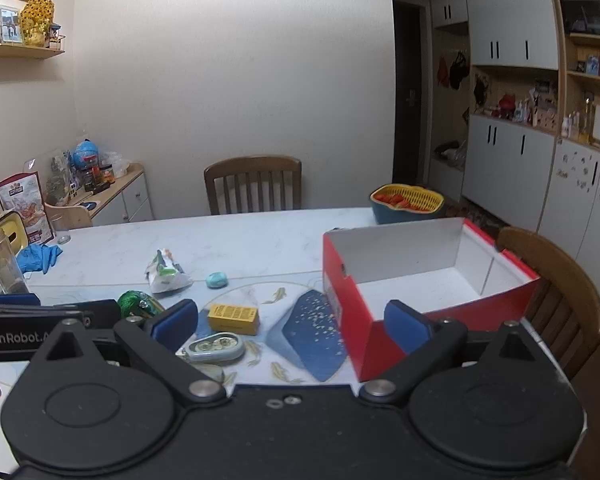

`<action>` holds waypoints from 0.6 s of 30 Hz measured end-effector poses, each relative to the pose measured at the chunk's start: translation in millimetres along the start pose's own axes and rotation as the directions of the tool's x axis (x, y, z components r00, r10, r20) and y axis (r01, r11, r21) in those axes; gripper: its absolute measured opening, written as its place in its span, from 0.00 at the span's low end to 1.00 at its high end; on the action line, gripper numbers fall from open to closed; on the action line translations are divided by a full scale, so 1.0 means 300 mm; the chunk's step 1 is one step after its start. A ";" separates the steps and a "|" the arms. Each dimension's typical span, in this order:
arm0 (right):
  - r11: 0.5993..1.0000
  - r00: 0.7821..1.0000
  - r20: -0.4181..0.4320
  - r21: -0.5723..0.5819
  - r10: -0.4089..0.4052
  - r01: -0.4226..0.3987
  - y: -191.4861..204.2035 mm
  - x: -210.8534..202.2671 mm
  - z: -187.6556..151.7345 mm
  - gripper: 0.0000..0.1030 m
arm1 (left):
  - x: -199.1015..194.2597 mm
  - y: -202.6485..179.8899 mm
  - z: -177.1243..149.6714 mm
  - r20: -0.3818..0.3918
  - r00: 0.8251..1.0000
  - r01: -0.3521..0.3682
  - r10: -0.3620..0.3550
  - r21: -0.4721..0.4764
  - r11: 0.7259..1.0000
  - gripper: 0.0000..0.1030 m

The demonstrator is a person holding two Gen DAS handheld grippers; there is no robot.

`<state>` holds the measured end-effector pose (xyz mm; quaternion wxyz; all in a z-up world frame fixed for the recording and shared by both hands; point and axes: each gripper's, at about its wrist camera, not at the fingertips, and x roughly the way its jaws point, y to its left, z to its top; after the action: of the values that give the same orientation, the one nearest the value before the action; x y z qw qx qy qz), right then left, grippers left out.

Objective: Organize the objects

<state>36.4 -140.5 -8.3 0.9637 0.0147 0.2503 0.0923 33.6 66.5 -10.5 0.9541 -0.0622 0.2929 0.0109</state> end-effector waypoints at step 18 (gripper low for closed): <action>0.994 0.989 -0.105 -0.025 0.105 -0.109 0.126 0.250 0.020 0.90 | 0.205 0.195 0.043 -0.063 0.998 -0.007 0.007 -0.002 1.000 1.00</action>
<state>97.2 -89.2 -36.2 0.9432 0.0085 0.2970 0.1483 88.3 125.3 -40.9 0.9442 -0.0625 0.3231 0.0125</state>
